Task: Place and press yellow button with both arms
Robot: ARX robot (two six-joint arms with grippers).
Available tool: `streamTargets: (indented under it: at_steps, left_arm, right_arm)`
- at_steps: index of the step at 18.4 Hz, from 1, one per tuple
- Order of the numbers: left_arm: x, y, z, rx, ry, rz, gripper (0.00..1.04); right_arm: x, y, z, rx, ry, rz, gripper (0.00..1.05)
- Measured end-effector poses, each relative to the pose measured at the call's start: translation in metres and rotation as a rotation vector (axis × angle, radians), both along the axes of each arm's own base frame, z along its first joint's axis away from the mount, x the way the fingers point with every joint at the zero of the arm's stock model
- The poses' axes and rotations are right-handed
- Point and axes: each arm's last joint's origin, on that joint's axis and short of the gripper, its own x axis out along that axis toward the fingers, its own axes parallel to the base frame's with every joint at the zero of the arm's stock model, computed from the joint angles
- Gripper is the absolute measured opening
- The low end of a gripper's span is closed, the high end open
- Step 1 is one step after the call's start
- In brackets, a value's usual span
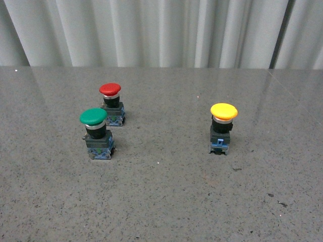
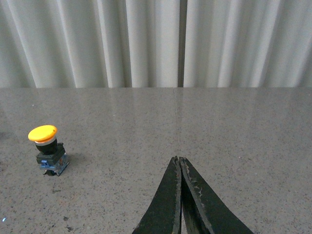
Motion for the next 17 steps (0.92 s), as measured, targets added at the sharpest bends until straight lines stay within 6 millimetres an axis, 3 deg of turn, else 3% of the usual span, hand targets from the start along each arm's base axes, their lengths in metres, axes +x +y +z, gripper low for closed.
streamTargets:
  at_steps: [5, 6, 7, 8, 17]
  left_arm:
    - [0.000, 0.000, 0.000, 0.000, 0.000, 0.001, 0.98]
    - [0.000, 0.000, 0.000, 0.000, 0.000, 0.000, 0.98]
    - [0.000, 0.000, 0.000, 0.000, 0.000, 0.000, 0.98]
    - [0.000, 0.000, 0.000, 0.000, 0.000, 0.000, 0.98]
    - [0.000, 0.000, 0.000, 0.000, 0.000, 0.000, 0.98]
  right_arm:
    - [-0.013, 0.000, -0.003, 0.000, 0.003, 0.000, 0.02]
    - [-0.013, 0.000, -0.003, -0.001, 0.007, -0.001, 0.08]
    - [-0.013, 0.000, -0.003, -0.001, 0.007, 0.000, 0.34]
    - [-0.013, 0.000, -0.003, -0.001, 0.007, 0.000, 0.41]
    - [-0.013, 0.000, -0.003, -0.001, 0.007, 0.000, 0.69]
